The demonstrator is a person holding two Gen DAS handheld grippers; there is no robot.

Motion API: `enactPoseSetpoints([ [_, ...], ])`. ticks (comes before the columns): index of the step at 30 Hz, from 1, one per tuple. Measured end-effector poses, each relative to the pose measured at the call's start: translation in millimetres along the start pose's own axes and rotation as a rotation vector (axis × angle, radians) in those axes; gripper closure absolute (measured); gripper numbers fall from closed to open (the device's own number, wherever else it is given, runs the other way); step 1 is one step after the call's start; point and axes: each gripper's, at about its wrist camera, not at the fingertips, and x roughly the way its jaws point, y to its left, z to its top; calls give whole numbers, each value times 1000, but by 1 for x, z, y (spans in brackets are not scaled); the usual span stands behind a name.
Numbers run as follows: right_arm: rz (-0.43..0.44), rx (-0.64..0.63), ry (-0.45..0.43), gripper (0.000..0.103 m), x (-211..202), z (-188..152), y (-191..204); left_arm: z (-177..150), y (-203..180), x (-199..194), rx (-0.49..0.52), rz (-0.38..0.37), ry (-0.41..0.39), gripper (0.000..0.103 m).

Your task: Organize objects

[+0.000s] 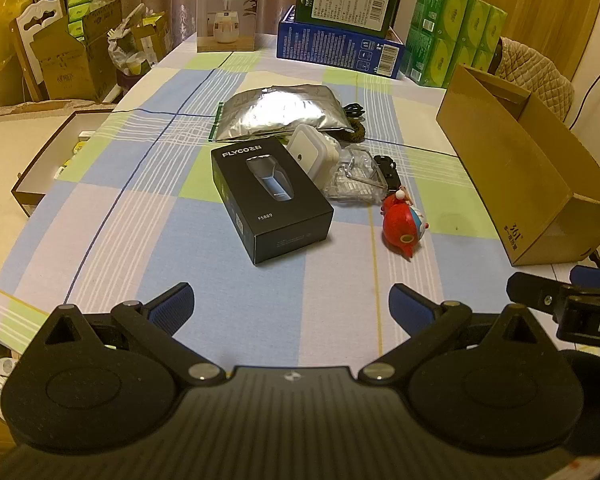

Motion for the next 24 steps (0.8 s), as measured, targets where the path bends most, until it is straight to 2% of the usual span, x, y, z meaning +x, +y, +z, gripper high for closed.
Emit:
enactPoseSetpoints([
  [13,17,37,-7,5,-2,1,-6,1,4,-3,-40,-11,-12,1],
  [16,28,48,-6,5,-5,6,-8,2,9,-4,-85,-22,-14,1],
  [19,45,13,-24,5,-8,15,-4,5,14,-6,-113,-35,-9,1],
  [24,40,-63,-49,5,-1,33,0,20,19,-3,-73,-22,-15,1],
])
